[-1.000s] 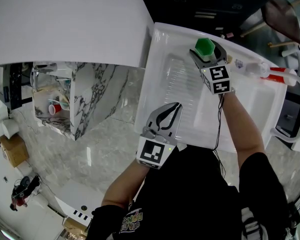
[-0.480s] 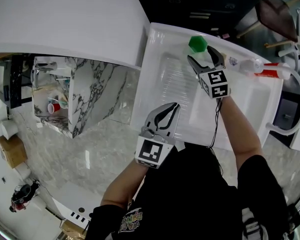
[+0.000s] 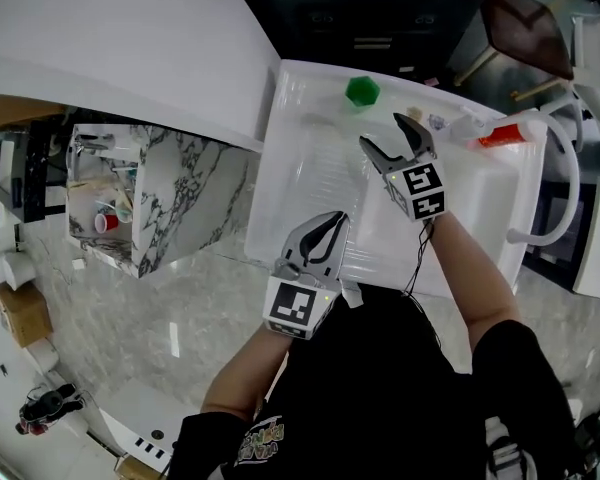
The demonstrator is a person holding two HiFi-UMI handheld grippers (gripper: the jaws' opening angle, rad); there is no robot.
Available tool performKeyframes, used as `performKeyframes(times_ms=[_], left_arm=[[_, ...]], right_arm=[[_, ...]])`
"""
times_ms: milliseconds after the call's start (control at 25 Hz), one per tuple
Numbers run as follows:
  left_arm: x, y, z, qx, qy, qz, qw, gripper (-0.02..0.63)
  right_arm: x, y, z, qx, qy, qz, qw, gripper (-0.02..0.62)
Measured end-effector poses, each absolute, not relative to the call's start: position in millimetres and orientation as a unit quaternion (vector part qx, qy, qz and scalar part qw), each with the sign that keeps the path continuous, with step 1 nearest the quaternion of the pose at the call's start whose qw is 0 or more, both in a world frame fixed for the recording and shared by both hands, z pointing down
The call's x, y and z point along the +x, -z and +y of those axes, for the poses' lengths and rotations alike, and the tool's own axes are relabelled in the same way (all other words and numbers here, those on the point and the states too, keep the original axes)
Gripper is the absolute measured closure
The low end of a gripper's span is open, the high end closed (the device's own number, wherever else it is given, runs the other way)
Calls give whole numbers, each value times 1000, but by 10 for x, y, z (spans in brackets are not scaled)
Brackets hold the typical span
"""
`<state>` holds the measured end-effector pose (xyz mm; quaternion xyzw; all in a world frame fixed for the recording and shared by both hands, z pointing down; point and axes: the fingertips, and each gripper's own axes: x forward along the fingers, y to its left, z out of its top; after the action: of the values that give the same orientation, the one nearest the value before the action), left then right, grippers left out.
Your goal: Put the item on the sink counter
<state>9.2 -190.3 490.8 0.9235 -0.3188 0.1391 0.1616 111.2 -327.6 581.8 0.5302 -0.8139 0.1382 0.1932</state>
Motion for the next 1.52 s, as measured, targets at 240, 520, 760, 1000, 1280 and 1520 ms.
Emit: performKeyframes(times_ms=[240, 520, 760, 1000, 1280, 1520], left_arm=[[183, -4777, -1671, 922, -136, -336, 139, 584], [144, -4555, -1432, 913, -123, -372, 118, 584], [-44, -4406, -1353, 905, -113, -395, 109, 584], [-294, -4332, -1258, 904, -102, -402, 107, 584], [-631, -4313, -1113, 913, -94, -381, 109, 584], [-896, -4313, -912, 927, -93, -347, 105, 584]], right_arm=[[1104, -5435, -2968, 521, -110, -830, 166, 318], [1095, -4928, -2559, 512, -72, -845, 138, 541], [974, -4603, -2266, 506, -77, -853, 105, 541], [648, -4451, -1907, 494, -79, -861, 96, 541], [221, -4363, -1521, 504, -81, -854, 97, 541], [42, -4282, -1188, 544, -81, -830, 91, 541]])
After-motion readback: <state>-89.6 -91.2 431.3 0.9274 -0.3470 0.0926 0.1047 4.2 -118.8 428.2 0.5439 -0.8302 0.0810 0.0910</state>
